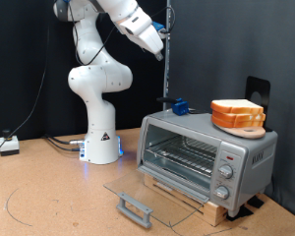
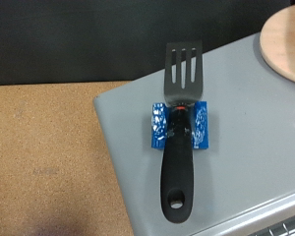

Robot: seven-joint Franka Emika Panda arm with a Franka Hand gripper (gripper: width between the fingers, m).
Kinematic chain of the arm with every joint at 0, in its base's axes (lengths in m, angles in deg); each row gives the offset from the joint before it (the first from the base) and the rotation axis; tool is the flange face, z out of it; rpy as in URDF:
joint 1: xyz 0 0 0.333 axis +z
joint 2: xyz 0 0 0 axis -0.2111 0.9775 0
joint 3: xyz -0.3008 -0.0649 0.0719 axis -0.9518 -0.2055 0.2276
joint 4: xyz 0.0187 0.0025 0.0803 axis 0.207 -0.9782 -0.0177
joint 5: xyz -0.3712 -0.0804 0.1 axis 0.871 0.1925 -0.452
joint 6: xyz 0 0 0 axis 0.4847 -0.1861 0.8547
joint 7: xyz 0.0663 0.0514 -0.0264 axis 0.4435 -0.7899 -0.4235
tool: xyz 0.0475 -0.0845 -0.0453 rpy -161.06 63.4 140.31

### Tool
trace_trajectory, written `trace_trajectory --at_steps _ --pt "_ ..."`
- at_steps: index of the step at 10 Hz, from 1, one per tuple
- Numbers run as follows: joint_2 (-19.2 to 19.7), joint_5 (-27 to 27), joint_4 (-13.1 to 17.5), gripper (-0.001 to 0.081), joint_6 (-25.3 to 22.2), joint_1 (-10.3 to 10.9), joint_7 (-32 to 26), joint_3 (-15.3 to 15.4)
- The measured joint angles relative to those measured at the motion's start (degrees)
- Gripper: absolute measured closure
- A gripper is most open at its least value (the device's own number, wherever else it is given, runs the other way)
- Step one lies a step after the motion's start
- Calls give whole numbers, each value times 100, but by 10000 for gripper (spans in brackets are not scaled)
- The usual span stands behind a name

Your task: Make a piece of toast with the oven

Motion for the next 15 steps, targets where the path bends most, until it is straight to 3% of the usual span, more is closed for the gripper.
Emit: trace_trajectory --at_steps 4,6,8,11,15 --pt "41 -114 -118 -3 131 -27 183 86" --pt "-101 -126 -264 -3 205 34 -280 130" --pt "-542 -128 -798 -3 791 48 -507 470" --pt "-1065 -267 -1578 -3 1505 46 -319 1136" --pt "-953 -508 -1860 -3 1934 47 -77 1799"
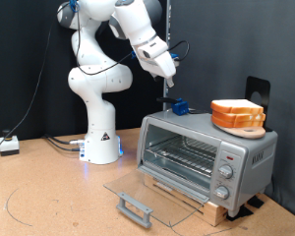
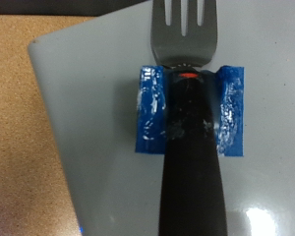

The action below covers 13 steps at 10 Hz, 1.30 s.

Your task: Make a piece of toast with the oven

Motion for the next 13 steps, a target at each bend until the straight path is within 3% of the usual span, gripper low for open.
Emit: trace_trajectory --at_steps 4,9,13 --pt "483 -204 -56 -3 352 4 -47 440" --pt "1064 -871 -169 -3 1017 101 -145 943" --pt "1375 -1273 -174 -3 1278 168 -256 1262"
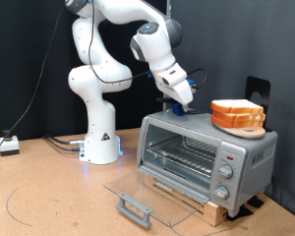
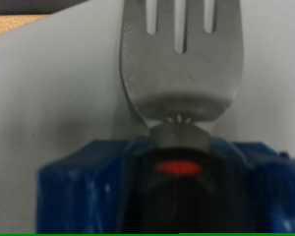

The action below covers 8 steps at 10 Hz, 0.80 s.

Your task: Make a piece of toast with the oven

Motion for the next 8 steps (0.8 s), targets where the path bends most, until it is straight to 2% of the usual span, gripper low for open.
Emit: trace_trajectory --at_steps 5,6,7,8 --pt "78 -267 -5 -3 176 19 -24 273" --pt "78 -298 -5 109 185 19 -24 303" --pt "78 -319 -5 109 188 19 -24 321" --pt "78 -335 -5 244 194 18 -24 340"
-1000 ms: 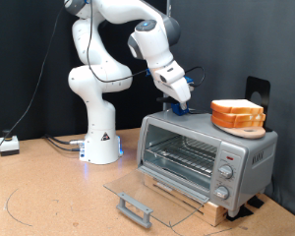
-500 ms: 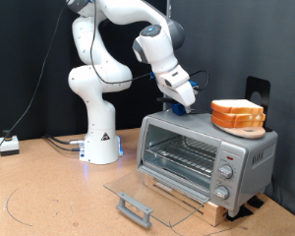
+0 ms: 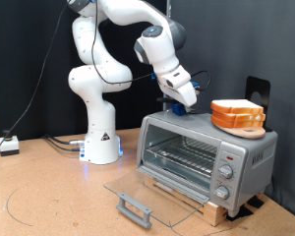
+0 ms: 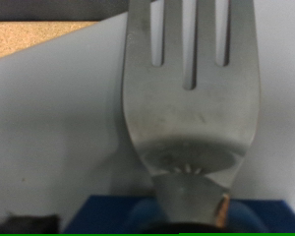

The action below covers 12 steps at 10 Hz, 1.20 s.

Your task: Make a piece of toast with the oven

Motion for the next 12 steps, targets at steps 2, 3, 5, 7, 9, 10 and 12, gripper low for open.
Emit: trace_trajectory --at_steps 2,3,5,7,9,10,12 --pt "0 -13 0 334 17 0 0 24" --pt "0 -13 0 334 20 -1 0 25" --pt "0 -13 0 334 34 -4 0 25" --pt "0 -13 -2 334 88 -7 0 31" --pt "0 7 -2 334 144 -9 -63 37" --pt "0 22 -2 203 157 -10 -89 37" --pt "0 136 -2 76 157 -18 -92 38"
